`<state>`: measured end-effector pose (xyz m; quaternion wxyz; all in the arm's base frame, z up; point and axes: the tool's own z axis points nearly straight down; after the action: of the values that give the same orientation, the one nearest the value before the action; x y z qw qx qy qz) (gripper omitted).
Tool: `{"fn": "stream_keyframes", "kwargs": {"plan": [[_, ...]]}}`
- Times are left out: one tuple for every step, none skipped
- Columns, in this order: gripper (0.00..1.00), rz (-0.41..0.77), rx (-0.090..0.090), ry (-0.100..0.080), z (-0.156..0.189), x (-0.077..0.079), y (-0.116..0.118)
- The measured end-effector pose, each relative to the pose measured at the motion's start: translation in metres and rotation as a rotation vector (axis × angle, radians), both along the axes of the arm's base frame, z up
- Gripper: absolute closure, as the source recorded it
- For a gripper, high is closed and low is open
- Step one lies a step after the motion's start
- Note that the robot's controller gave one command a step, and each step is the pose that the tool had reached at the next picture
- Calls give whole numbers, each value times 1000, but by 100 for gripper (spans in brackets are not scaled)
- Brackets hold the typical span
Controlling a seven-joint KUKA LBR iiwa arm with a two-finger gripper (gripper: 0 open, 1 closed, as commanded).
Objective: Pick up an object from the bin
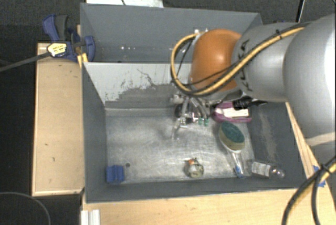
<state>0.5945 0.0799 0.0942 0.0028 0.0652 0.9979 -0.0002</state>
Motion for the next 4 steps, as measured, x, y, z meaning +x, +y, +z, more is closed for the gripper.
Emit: {"fn": "stream_keyframes", "kwargs": {"plan": [[0,-154,16,1,-20,-1,-29],[0,-372,3,-2,14,-4,-64],[0,-453,9,-4,-20,-7,-98],[100,-454,8,-5,-19,-6,-98]]}}
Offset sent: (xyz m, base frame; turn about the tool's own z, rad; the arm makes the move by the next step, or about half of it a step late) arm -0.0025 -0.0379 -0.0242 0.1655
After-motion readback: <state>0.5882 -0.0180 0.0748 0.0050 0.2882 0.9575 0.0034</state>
